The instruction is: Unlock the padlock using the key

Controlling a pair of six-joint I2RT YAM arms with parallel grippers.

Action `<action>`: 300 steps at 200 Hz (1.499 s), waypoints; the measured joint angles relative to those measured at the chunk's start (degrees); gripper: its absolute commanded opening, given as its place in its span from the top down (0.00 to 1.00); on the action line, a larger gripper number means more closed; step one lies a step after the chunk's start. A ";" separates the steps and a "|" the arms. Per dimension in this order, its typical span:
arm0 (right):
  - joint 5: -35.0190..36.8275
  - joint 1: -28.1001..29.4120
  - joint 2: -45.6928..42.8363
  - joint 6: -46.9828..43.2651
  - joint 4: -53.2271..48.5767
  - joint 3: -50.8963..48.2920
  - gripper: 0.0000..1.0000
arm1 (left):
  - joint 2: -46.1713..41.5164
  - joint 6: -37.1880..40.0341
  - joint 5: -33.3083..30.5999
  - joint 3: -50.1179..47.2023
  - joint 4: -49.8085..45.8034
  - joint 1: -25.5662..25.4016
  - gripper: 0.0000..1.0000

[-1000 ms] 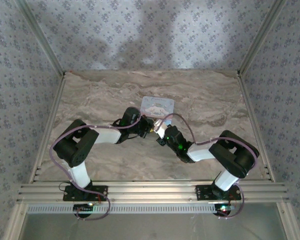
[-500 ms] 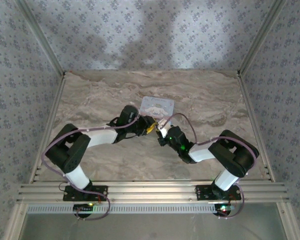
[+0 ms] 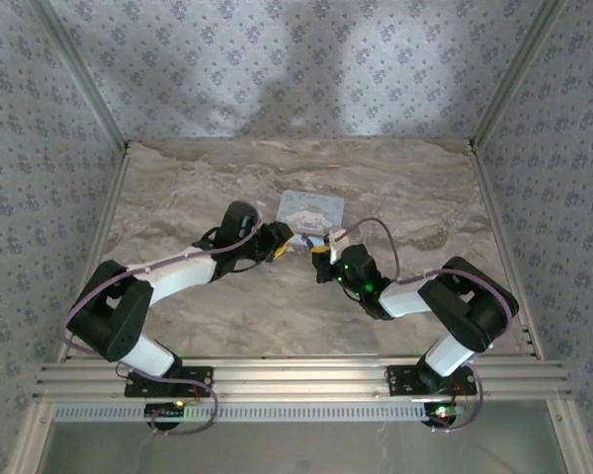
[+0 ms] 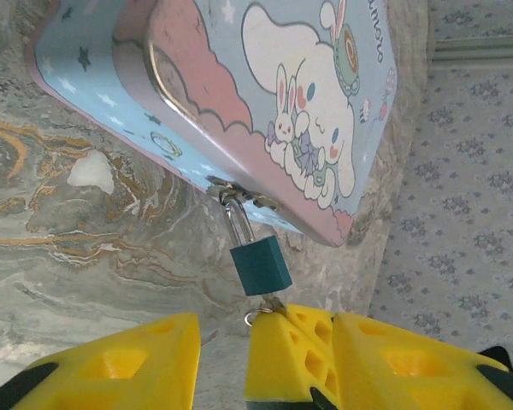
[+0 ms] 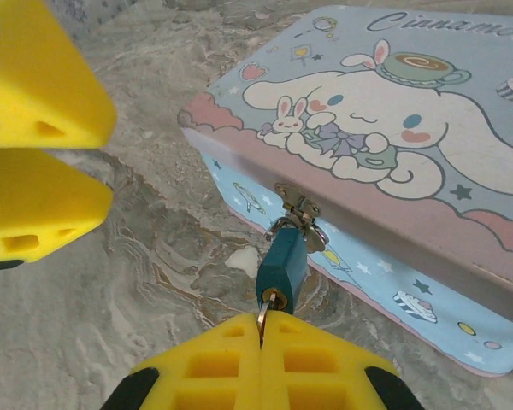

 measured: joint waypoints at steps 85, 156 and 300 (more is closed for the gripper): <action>-3.76 -2.14 -1.27 17.05 -1.84 -0.33 1.00 | -7.58 7.30 -5.14 -0.72 -4.28 0.11 0.26; -5.68 -3.17 -0.31 28.55 0.42 -1.14 1.00 | -14.40 13.25 -10.91 -2.21 -7.89 0.37 0.16; -7.63 -3.65 5.79 46.38 7.41 -2.78 1.00 | -16.96 16.98 -14.23 -2.29 -10.99 0.74 0.15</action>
